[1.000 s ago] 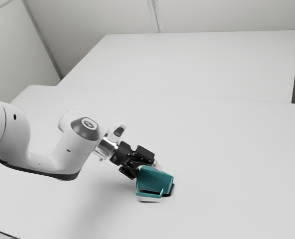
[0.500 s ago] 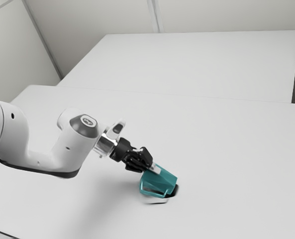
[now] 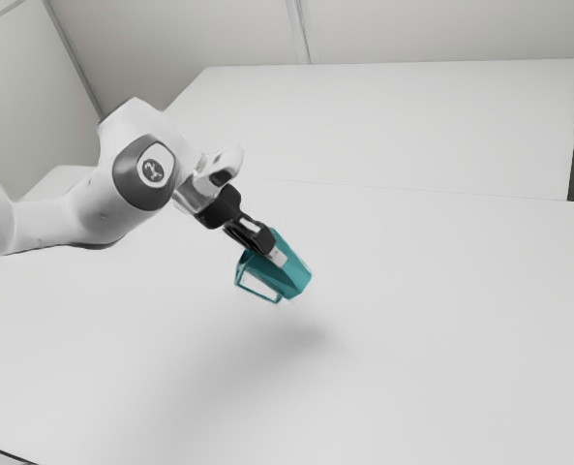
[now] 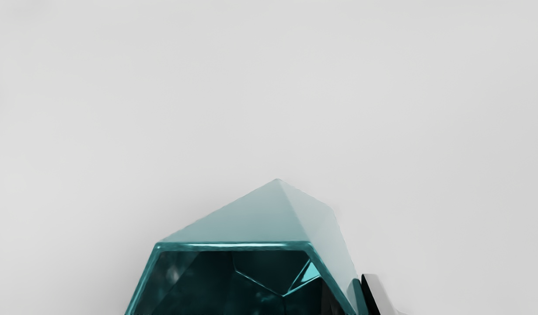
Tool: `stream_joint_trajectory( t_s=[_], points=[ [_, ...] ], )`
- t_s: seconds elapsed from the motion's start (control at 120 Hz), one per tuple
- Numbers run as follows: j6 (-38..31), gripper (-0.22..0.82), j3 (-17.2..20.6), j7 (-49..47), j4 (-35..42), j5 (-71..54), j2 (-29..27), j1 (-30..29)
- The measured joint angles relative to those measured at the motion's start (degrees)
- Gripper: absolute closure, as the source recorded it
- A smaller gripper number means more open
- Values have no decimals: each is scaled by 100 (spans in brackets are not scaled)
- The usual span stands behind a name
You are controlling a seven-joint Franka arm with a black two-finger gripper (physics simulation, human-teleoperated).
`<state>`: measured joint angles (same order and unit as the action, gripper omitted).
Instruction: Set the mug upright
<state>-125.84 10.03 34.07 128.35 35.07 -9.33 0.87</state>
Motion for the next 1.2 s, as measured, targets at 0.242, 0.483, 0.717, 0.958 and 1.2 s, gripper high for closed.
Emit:
stream_joint_trajectory(
  t_s=[0.242, 0.483, 0.717, 0.958, 1.2],
  points=[
    [357, 78, -76, -998, -371, -2553, -64, -2],
    [274, 78, -306, -1919, -281, -3496, 166, -14],
    [-212, 78, -406, -2539, -176, -3735, 629, 38],
    [-701, 78, -544, -2982, -176, -3880, 1095, -125],
    [-940, 78, -577, -3279, -176, -4029, 1234, -112]
  ],
)
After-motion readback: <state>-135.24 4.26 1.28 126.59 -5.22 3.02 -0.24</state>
